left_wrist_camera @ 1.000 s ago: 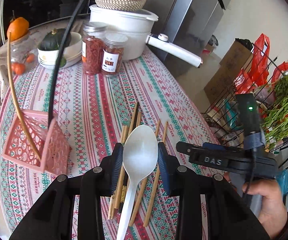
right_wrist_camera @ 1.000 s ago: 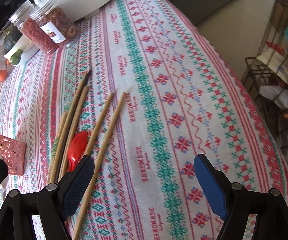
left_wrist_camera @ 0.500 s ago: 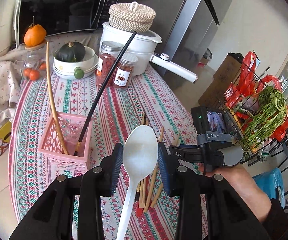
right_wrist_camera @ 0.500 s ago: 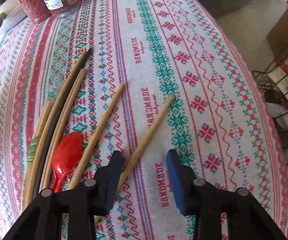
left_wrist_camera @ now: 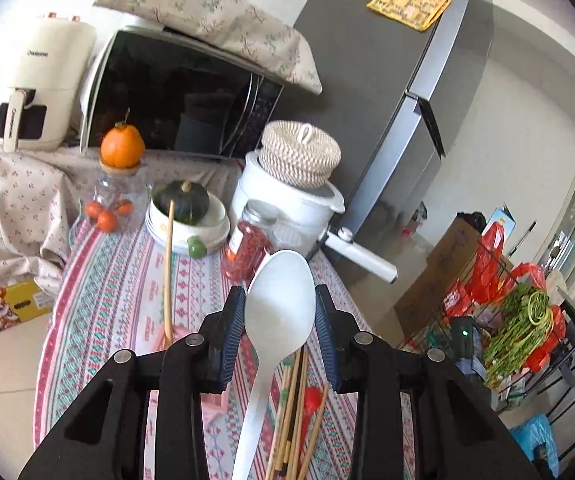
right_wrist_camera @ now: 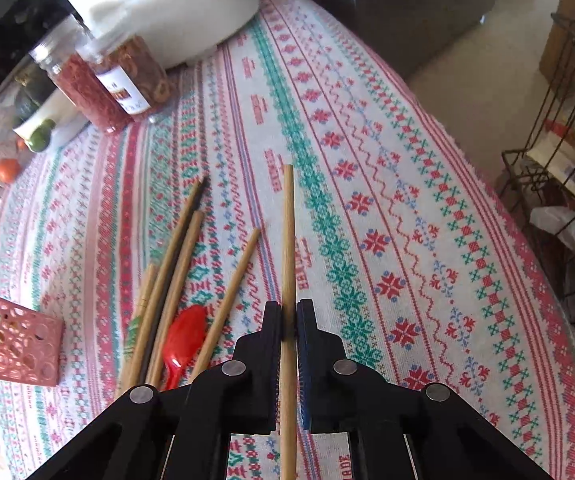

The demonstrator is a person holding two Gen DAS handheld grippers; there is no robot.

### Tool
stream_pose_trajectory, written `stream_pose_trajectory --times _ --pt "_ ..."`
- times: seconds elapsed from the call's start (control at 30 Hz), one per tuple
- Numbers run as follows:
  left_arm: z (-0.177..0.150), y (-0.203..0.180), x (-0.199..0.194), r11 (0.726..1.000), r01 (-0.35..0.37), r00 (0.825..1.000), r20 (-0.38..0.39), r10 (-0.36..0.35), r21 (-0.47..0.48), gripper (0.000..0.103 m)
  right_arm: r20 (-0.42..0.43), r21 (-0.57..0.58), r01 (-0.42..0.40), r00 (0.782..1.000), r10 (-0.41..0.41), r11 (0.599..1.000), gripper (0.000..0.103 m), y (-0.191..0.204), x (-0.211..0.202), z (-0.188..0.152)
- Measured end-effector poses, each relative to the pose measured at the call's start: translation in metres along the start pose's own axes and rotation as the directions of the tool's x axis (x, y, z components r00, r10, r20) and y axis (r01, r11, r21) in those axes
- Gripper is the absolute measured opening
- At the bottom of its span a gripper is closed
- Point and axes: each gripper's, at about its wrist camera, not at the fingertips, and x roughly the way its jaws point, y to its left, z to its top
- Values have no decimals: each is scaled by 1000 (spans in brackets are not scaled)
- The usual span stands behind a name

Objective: Organize utensils
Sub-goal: 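Place the white spoon in the pink basket with the left gripper while the right grasps a wooden chopstick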

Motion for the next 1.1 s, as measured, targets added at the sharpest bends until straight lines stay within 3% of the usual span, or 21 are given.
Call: stream_pose_trajectory --times 0.1,0.23,0.43,0.67,0.9,1.1 --pt "6 8 0 1000 -5 996 94 5 -1 37 71 -6 -53 996 54 999 5 8 -25 2" --pt "7 23 8 998 -8 987 159 16 -55 37 157 -24 -117 980 119 993 5 17 -55 1" --pt "7 32 27 994 -14 979 201 35 -105 37 247 -80 -173 951 188 982 6 30 -84 -2" --pt "6 27 45 996 -77 968 235 86 -47 37 264 -78 -207 939 220 975 6 28 -91 -6" --pt "-4 38 65 993 -119 974 193 122 -28 37 270 -56 -225 934 232 973 6 23 -93 -5" --pt "-7 41 72 994 -106 990 92 107 -10 38 276 -60 -263 922 270 963 6 32 -97 -8"
